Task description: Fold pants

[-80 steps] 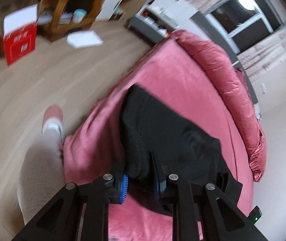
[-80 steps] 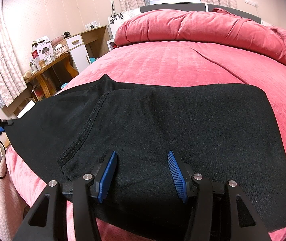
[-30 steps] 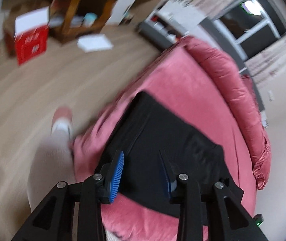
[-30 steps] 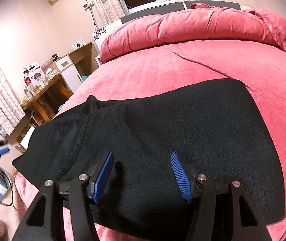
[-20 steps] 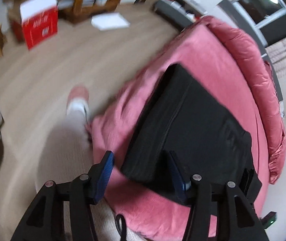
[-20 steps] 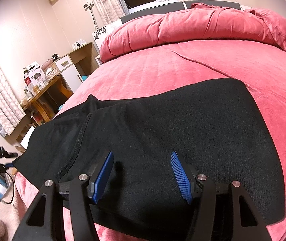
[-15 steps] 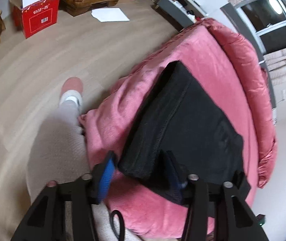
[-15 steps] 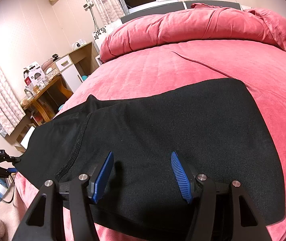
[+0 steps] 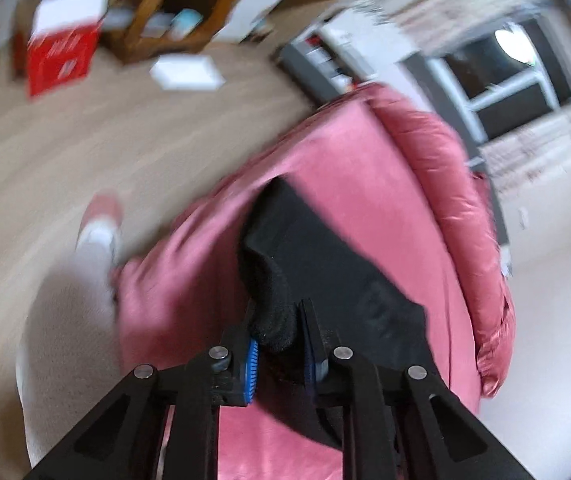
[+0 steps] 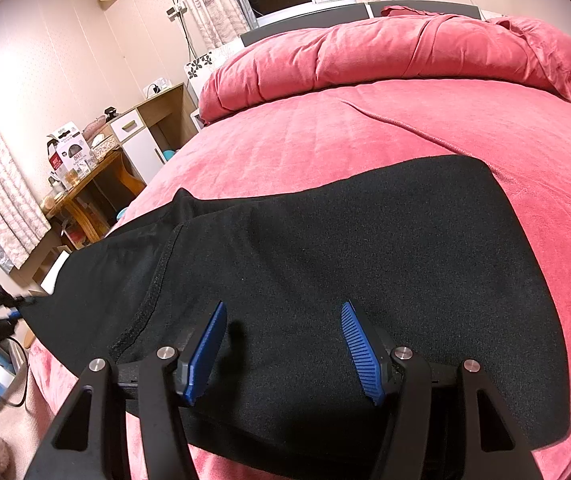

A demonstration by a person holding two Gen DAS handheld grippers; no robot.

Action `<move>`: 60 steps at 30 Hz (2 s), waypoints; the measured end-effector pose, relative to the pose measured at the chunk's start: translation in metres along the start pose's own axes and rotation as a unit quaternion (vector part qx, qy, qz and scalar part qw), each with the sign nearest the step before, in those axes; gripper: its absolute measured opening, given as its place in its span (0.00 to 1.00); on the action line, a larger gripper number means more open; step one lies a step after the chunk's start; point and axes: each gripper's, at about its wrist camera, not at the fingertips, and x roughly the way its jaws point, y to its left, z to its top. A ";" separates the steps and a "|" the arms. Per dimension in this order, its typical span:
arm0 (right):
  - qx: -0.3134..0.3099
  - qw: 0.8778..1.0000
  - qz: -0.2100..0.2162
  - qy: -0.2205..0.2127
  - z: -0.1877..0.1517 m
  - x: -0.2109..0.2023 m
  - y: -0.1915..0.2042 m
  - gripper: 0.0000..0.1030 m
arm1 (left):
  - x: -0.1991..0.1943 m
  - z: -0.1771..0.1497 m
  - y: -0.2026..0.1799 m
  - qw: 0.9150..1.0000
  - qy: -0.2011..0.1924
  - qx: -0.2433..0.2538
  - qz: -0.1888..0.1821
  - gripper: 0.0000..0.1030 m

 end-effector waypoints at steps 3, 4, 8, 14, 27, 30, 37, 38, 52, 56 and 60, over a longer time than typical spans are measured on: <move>0.000 1.000 0.000 0.000 0.000 -0.001 0.000 0.59 | -0.024 -0.004 -0.048 0.996 -0.044 0.067 -0.041 0.17; 0.001 1.000 0.001 0.001 0.000 -0.001 0.000 0.59 | -0.030 -0.007 -0.062 0.993 -0.054 0.088 -0.054 0.16; 0.014 1.000 0.007 0.006 0.004 -0.003 -0.003 0.59 | -0.046 -0.024 -0.128 0.975 -0.082 0.178 -0.105 0.16; 0.061 0.998 0.004 -0.008 0.021 -0.024 -0.024 0.59 | -0.042 -0.063 -0.231 0.931 -0.058 0.302 -0.196 0.16; 0.164 0.983 -0.016 -0.078 0.036 -0.083 -0.098 0.59 | 0.065 -0.215 -0.355 0.850 0.111 0.444 -0.261 0.14; 0.184 0.979 -0.010 -0.085 0.035 -0.088 -0.108 0.59 | 0.098 -0.249 -0.353 0.838 0.160 0.457 -0.252 0.08; 0.180 0.981 0.018 -0.067 0.035 -0.080 -0.100 0.59 | 0.119 -0.298 -0.332 0.799 0.220 0.516 -0.216 0.20; 0.174 0.983 0.023 -0.062 0.035 -0.076 -0.097 0.59 | 0.113 -0.296 -0.326 0.797 0.224 0.512 -0.229 0.25; 0.135 0.989 0.053 0.032 0.027 -0.024 -0.074 0.61 | 0.083 -0.145 -0.198 0.942 0.058 0.319 -0.087 0.28; 0.119 0.988 0.083 0.051 0.027 -0.008 -0.063 0.61 | 0.108 -0.130 -0.167 0.954 0.101 0.274 -0.063 0.30; 0.102 0.990 0.074 0.058 0.027 0.002 -0.053 0.26 | 0.122 -0.141 -0.172 0.945 0.111 0.300 -0.069 0.31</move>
